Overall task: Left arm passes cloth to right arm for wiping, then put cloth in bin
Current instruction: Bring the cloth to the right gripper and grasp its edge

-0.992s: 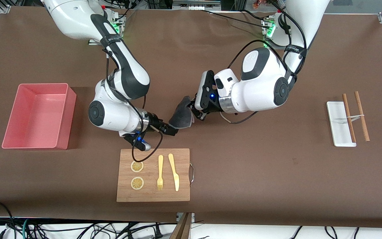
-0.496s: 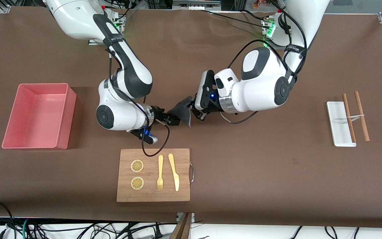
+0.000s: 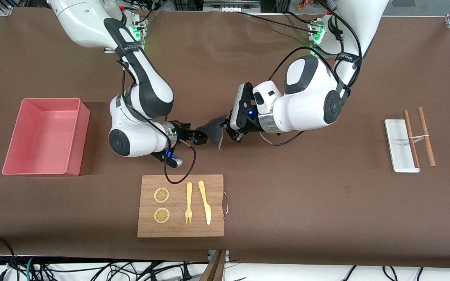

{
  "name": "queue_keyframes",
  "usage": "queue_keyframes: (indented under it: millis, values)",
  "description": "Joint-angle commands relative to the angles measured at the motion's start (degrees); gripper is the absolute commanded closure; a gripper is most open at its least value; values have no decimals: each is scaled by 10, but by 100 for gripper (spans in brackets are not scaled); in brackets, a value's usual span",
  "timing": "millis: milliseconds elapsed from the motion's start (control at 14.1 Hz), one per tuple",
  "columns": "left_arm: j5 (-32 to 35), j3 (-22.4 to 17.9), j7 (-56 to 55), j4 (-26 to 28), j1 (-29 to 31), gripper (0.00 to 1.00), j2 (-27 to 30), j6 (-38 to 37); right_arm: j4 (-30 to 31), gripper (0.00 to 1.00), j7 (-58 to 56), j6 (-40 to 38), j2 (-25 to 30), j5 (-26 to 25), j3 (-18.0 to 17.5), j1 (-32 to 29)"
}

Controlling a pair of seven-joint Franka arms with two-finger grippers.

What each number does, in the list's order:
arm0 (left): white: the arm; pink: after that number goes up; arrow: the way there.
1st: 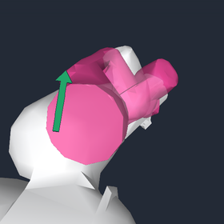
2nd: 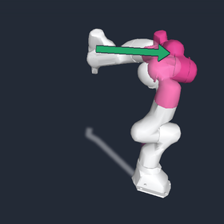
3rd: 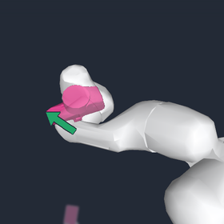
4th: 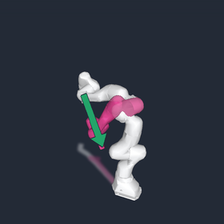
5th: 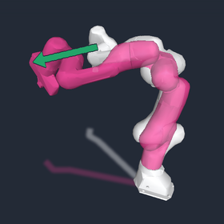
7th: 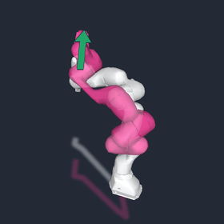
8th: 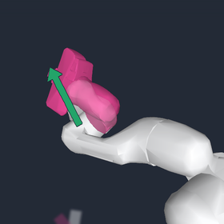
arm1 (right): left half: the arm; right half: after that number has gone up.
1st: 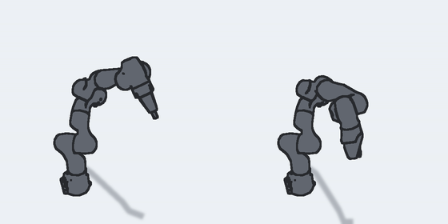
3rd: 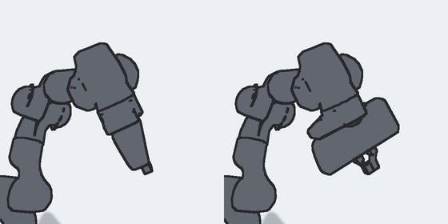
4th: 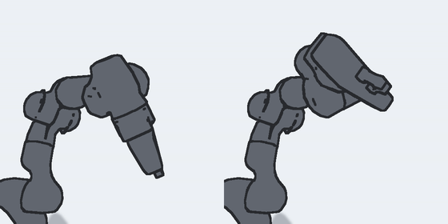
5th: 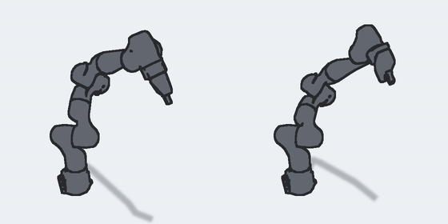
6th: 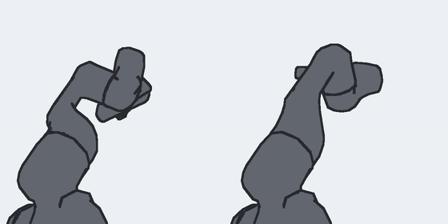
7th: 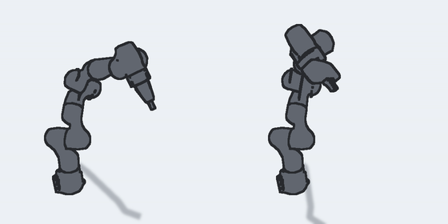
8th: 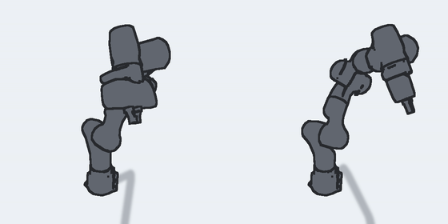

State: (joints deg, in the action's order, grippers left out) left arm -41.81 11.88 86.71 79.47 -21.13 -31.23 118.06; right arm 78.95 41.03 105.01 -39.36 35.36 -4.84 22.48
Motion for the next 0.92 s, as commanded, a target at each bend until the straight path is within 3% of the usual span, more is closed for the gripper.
queue_keyframes:
  millis: [0, 142, 213, 283, 354, 567, 850]
  values:
    - [-19, -3, 16, 2, 6, 100, 14, -5, -10, 16, 19, -16, -4, 65, 1, -10]
    - [-20, -3, 14, 2, 6, 100, 23, -11, -9, 16, 32, -23, -5, 74, 1, -15]
    - [-20, -3, 14, 1, 6, 100, 23, -11, -9, 24, 33, -24, -4, 74, 1, -15]
    - [-20, -3, 14, 1, 6, 100, 23, -11, -9, 45, 32, -24, -5, 73, 2, -15]
    - [-20, -3, 14, 1, 6, 100, 23, -11, -7, 55, 33, -25, -5, 74, 2, -15]
    - [-20, -3, 14, 0, 6, 100, 24, -11, -6, 66, 56, -34, -5, 74, 1, -15]
    - [-28, -3, 14, 1, 6, 100, 24, -11, -7, 100, 66, -48, -5, 87, 1, -21]
